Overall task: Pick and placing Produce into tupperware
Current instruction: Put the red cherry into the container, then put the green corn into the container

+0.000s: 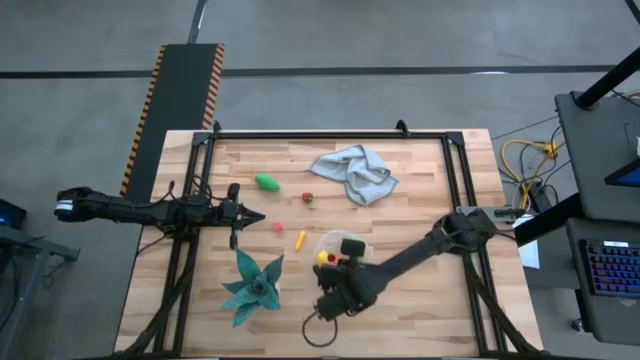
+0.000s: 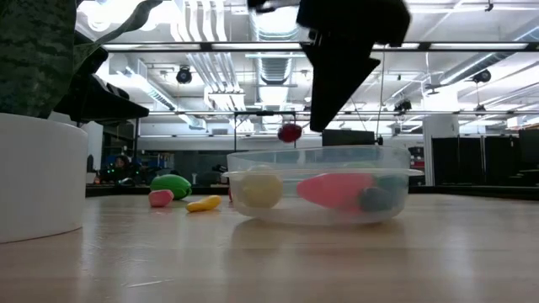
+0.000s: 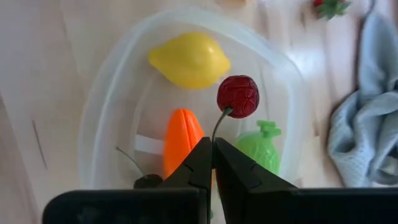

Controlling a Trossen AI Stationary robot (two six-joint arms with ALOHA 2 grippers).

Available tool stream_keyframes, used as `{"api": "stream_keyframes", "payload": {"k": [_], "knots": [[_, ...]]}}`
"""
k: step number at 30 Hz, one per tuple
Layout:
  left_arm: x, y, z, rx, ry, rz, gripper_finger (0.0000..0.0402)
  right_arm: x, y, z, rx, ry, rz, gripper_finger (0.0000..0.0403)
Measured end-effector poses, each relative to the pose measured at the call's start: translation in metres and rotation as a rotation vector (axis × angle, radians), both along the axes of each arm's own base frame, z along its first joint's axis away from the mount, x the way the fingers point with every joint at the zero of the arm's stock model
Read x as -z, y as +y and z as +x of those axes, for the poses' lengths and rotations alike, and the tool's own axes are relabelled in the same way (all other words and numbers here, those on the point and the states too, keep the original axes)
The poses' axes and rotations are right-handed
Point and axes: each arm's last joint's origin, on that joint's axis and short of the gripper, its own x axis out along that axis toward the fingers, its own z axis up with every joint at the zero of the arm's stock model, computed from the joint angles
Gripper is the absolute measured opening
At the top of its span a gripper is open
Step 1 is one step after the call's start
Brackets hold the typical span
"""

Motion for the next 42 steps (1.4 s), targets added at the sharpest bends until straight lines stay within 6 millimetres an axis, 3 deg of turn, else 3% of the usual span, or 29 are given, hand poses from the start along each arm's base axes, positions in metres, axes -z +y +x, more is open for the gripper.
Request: {"api": "stream_keyframes", "payload": {"k": [10, 18, 30, 38, 42], "knots": [[0.000, 0.000, 0.000, 0.000, 0.000, 0.000, 0.0000, 0.002, -0.036, 0.015, 0.038, 0.077, 0.108, 0.0008], [0.000, 0.000, 0.000, 0.000, 0.000, 0.000, 0.0000, 0.002, -0.053, 0.021, 0.039, 0.124, 0.186, 0.0008], [0.000, 0.000, 0.000, 0.000, 0.000, -0.001, 0.0000, 0.002, -0.055, 0.022, 0.047, 0.121, 0.186, 0.0015], [0.000, 0.000, 0.000, 0.000, 0.000, -0.001, 0.0000, 0.002, -0.056, 0.023, 0.052, 0.102, 0.153, 0.0070], [0.000, 0.000, 0.000, -0.001, 0.000, -0.002, 0.0000, -0.002, -0.055, 0.022, 0.101, 0.015, 0.021, 0.0097]]}}
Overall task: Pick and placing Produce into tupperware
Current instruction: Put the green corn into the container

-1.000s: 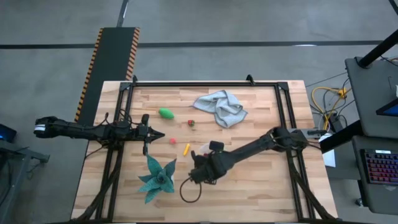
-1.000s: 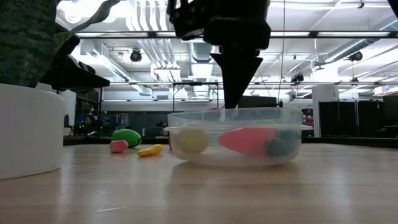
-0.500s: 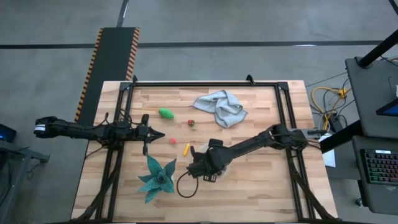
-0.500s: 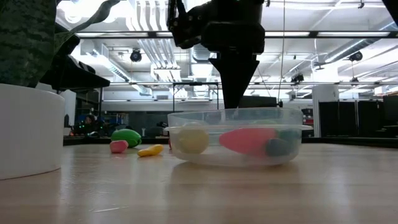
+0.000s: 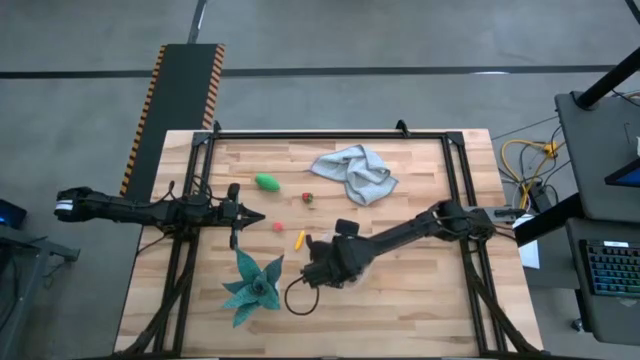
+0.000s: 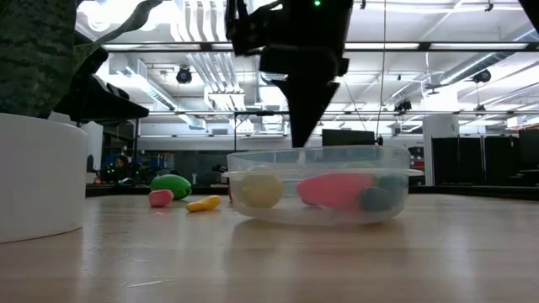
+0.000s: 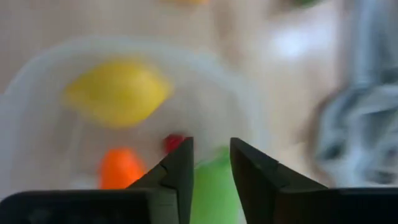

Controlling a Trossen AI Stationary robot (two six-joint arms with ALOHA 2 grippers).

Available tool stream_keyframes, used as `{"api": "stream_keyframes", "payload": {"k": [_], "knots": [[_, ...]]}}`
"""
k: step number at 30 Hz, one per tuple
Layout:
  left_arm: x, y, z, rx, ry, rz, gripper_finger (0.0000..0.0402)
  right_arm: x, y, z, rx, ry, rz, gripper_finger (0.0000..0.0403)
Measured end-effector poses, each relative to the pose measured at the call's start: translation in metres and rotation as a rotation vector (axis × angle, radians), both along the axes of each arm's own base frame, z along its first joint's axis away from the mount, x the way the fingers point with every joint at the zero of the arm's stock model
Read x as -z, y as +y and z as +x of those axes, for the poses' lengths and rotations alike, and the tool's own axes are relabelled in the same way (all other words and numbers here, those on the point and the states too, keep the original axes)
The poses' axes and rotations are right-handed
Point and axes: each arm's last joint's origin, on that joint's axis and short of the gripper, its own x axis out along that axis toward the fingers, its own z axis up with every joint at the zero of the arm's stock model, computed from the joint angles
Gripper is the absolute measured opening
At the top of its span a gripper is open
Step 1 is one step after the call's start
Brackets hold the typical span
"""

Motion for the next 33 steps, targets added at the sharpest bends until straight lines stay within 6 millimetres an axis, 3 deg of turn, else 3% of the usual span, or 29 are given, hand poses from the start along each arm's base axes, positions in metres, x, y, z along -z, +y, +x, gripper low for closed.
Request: {"api": "stream_keyframes", "payload": {"k": [3, 9, 15, 18, 20, 23, 25, 29, 33], "knots": [[0.000, 0.000, 0.000, 0.004, -0.001, -0.020, 0.0000, -0.017, 0.004, -0.005, 0.022, -0.125, -0.156, 0.0107], [-0.006, 0.000, 0.001, 0.002, -0.069, -0.054, 0.0000, -0.066, 0.022, -0.023, -0.032, -0.345, -0.268, 0.0104], [-0.008, 0.000, 0.001, 0.004, -0.088, -0.057, 0.0000, -0.113, 0.040, -0.058, -0.198, -0.541, -0.206, 0.0086], [-0.007, 0.000, 0.002, 0.004, -0.078, -0.057, 0.0000, -0.128, 0.047, -0.077, -0.376, -0.666, -0.089, 0.0077], [-0.006, 0.000, 0.002, 0.004, -0.073, -0.057, 0.0000, -0.133, 0.049, -0.090, -0.590, -0.756, 0.013, 0.0071], [-0.007, -0.001, 0.002, 0.005, -0.074, -0.057, 0.0000, -0.129, 0.045, -0.111, -0.966, -0.939, 0.173, 0.0065], [-0.007, -0.001, 0.002, 0.005, -0.075, -0.056, 0.0000, -0.123, 0.030, -0.124, -1.072, -1.056, 0.213, 0.0063], [-0.007, -0.001, 0.002, 0.005, -0.075, -0.057, 0.0000, -0.104, -0.010, -0.147, -1.015, -1.245, 0.151, 0.0065], [-0.007, -0.001, 0.002, 0.005, -0.074, -0.053, 0.0000, -0.077, -0.046, -0.163, -0.998, -1.271, 0.160, 0.0065]]}}
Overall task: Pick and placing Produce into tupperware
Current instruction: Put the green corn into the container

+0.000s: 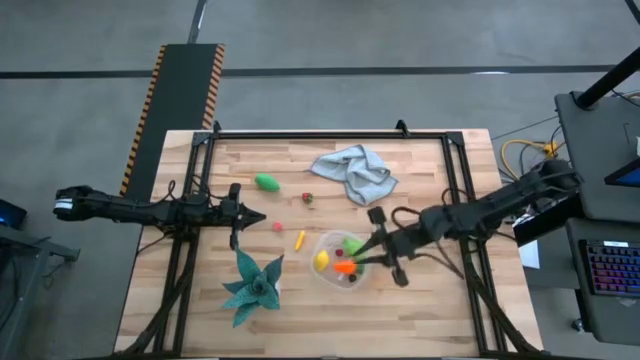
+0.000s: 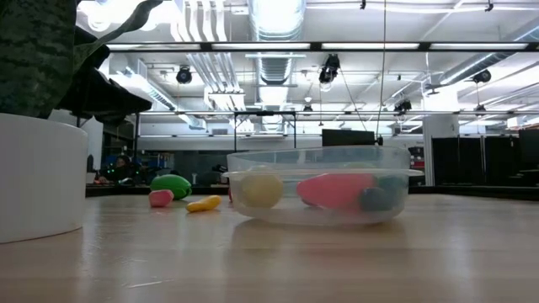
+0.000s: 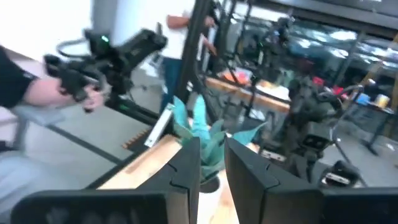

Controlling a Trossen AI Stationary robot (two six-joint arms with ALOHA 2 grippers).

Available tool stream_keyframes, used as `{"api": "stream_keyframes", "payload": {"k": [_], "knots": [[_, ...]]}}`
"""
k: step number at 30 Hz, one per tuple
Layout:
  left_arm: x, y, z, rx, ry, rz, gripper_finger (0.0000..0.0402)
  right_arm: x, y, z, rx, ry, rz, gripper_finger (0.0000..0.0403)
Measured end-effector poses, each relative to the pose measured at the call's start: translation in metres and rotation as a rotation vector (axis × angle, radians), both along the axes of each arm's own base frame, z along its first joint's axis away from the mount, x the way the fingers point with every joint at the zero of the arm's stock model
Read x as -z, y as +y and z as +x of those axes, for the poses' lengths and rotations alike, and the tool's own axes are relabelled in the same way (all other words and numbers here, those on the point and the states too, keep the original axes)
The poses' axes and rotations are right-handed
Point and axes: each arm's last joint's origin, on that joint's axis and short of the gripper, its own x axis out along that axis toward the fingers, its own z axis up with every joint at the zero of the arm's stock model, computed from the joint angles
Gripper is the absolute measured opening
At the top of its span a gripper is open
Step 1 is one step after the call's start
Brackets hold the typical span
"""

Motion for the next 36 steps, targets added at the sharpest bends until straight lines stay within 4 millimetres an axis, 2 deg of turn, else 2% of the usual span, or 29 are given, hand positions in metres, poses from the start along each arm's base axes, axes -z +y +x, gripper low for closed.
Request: {"api": "stream_keyframes", "payload": {"k": [6, 10, 15, 18, 21, 26, 29, 32, 36], "knots": [[0.000, 0.000, 0.000, 0.000, -0.001, 0.000, 0.0000, 0.008, -0.040, -0.029, 0.101, 0.001, -0.012, 0.0063], [0.000, 0.000, 0.000, 0.002, -0.002, 0.018, 0.0000, -0.004, -0.050, -0.059, 0.118, -0.109, -0.032, 0.0063], [-0.003, 0.000, 0.000, 0.012, -0.014, 0.099, 0.0000, 0.007, -0.054, -0.080, 0.135, -0.135, -0.054, 0.0063], [-0.011, 0.001, 0.001, -0.008, -0.098, 0.149, 0.0000, 0.014, -0.057, -0.082, 0.210, -0.123, -0.054, 0.0063], [-0.028, 0.001, 0.000, -0.039, -0.260, 0.219, 0.0000, 0.019, -0.059, -0.079, 0.306, -0.093, -0.070, 0.0063], [-0.047, 0.002, -0.003, -0.069, -0.432, 0.257, 0.0000, 0.023, -0.059, -0.071, 0.340, -0.083, -0.119, 0.0063], [-0.054, 0.002, -0.001, -0.094, -0.422, 0.269, 0.0000, 0.022, -0.058, -0.068, 0.341, -0.092, -0.117, 0.0063], [-0.053, 0.002, 0.005, -0.094, -0.340, 0.276, 0.0006, 0.023, -0.058, -0.065, 0.341, -0.083, -0.132, 0.0063], [-0.058, 0.003, 0.016, -0.103, -0.283, 0.216, 0.0051, 0.023, -0.057, -0.065, 0.341, -0.083, -0.127, 0.0063]]}}
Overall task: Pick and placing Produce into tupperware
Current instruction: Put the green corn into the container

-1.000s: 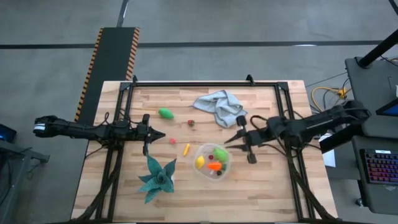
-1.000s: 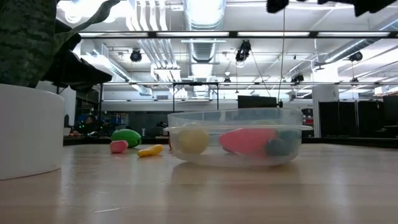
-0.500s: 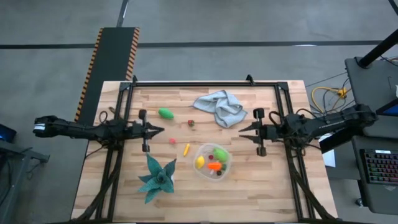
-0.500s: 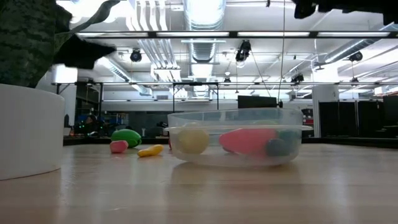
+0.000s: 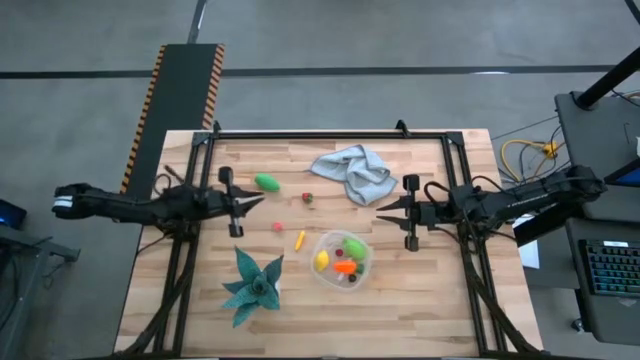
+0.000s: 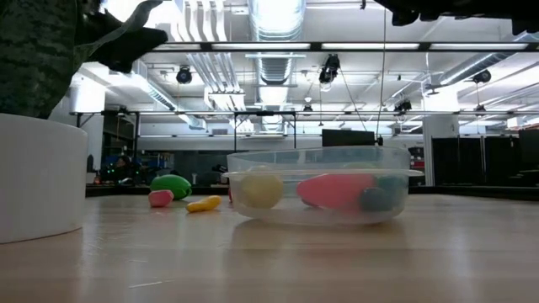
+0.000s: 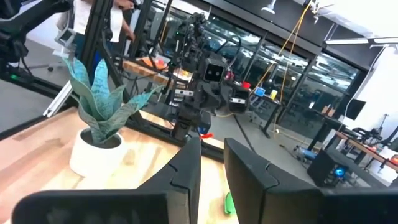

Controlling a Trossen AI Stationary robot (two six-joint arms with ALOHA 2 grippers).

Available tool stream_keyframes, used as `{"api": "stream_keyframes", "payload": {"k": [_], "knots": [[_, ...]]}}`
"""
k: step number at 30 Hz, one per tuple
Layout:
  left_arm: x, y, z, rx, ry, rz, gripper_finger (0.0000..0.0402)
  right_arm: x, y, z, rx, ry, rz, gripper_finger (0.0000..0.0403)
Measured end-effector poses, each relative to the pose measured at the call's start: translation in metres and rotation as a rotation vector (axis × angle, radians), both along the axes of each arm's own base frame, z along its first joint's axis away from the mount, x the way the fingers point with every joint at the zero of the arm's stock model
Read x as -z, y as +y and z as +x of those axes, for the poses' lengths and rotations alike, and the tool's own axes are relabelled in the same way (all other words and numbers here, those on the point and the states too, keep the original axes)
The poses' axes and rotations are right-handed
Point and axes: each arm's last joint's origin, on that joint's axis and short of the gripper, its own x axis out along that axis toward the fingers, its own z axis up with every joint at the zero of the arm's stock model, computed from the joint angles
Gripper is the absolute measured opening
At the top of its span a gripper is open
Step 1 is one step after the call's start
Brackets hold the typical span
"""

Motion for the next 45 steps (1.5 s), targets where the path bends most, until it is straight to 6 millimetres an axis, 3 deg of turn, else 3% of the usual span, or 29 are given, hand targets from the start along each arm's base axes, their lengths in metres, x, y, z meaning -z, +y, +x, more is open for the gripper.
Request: {"api": "stream_keyframes", "payload": {"k": [6, 12, 19, 26, 31, 36, 41, 45], "knots": [[-0.027, 0.000, 0.024, -0.009, 0.108, 0.000, 0.0156, 0.000, 0.000, 0.000, -0.001, 0.003, 0.021, 0.0063], [-0.067, 0.003, 0.051, -0.121, 0.446, 0.053, 0.0231, 0.001, 0.000, 0.000, -0.002, 0.008, 0.026, 0.0063], [-0.125, 0.012, 0.063, -0.331, 0.785, 0.193, 0.0249, 0.006, 0.000, 0.000, -0.002, 0.059, 0.018, 0.0063], [-0.161, 0.021, 0.068, -0.456, 0.849, 0.355, 0.0249, 0.008, 0.000, 0.000, -0.001, 0.085, 0.014, 0.0063], [-0.168, 0.025, 0.073, -0.653, 0.802, 0.354, 0.0249, 0.008, 0.000, 0.000, -0.001, 0.088, 0.013, 0.0063], [-0.159, 0.027, 0.077, -0.668, 0.874, 0.404, 0.0249, 0.008, 0.000, 0.000, -0.001, 0.088, 0.013, 0.0063], [-0.145, 0.039, 0.076, -0.551, 1.078, 0.450, 0.0249, 0.008, 0.000, 0.000, -0.001, 0.088, 0.013, 0.0063], [-0.137, 0.062, 0.072, -0.307, 1.205, 0.219, 0.0240, 0.008, 0.000, 0.000, -0.001, 0.089, 0.016, 0.0063]]}}
